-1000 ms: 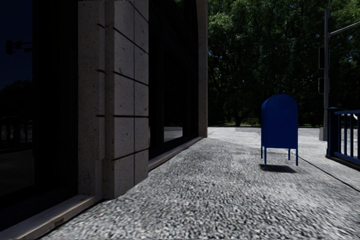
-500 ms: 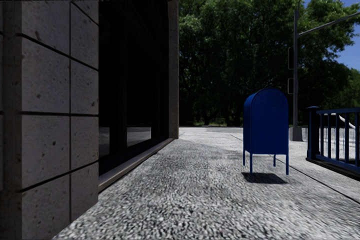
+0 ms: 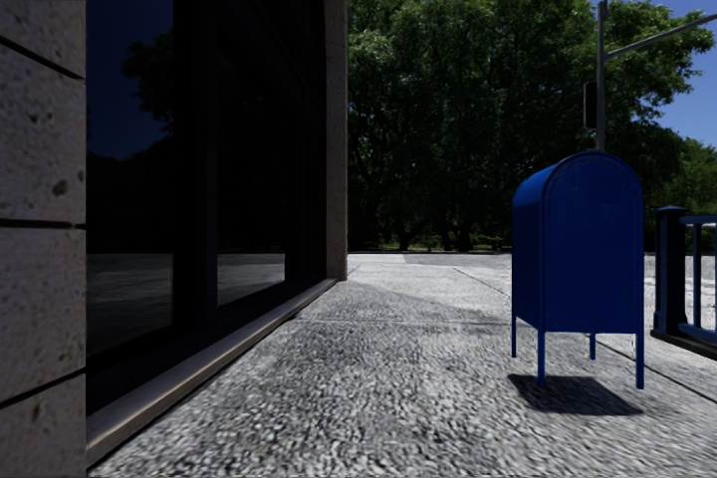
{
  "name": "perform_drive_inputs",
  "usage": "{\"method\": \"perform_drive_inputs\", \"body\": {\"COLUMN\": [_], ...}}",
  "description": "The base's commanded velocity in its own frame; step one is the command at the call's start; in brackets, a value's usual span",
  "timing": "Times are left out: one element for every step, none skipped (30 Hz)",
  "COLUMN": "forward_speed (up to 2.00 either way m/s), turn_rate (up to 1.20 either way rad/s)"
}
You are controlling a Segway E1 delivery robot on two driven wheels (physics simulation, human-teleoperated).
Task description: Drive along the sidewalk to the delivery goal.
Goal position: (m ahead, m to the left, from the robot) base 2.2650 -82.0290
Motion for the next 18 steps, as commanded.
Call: {"method": "perform_drive_inputs", "body": {"forward_speed": [1.36,1.36,1.36,1.36,1.36,1.36,1.36,1.36,1.36,1.36,1.36,1.36,1.36,1.36,1.36,1.36,1.36,1.36], "turn_rate": [0.00,0.00,0.00,0.00,0.00,0.00,0.00,0.00,0.00,0.00,0.00,0.00,0.00,0.00,0.00,0.00,0.00,0.00]}}
